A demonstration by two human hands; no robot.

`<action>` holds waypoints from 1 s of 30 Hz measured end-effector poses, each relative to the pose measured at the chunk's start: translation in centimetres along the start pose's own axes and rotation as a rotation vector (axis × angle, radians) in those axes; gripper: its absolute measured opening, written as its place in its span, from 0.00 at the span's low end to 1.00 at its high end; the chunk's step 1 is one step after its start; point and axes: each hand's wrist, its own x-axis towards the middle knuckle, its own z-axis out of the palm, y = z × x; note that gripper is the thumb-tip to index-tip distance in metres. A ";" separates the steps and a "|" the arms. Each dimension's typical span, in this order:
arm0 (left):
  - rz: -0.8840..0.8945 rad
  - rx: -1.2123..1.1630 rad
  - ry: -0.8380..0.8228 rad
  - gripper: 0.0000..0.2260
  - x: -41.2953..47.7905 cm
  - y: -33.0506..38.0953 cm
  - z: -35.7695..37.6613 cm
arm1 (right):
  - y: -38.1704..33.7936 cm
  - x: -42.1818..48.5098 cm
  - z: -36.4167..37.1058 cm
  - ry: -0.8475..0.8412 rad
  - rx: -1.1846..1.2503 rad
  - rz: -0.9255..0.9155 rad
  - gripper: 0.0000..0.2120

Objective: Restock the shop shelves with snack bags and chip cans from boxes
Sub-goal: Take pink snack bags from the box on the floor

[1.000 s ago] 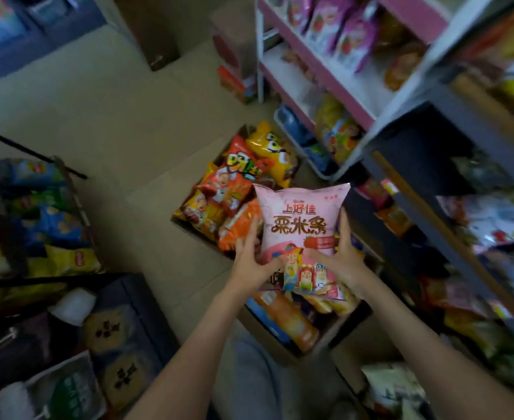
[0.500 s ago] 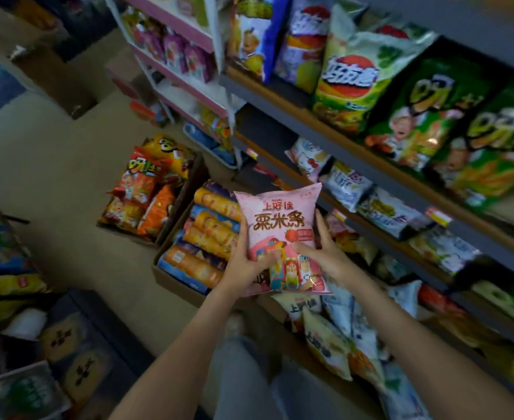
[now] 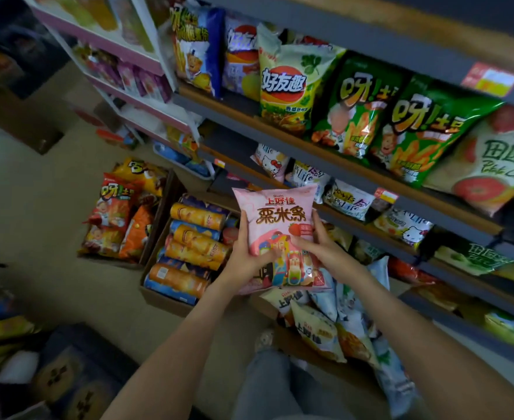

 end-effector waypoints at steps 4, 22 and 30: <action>0.009 -0.013 -0.024 0.49 0.6 0.9 -0.1 | -0.9 -0.2 -0.2 0.026 -0.005 -0.045 0.50; 0.520 0.218 -0.066 0.46 -0.4 13.1 2.9 | -10.4 -6.8 -1.2 0.185 -0.178 -0.571 0.53; 0.692 0.235 -0.050 0.46 -1.6 21.0 11.0 | -17.7 -14.8 -7.9 0.224 -0.207 -0.787 0.49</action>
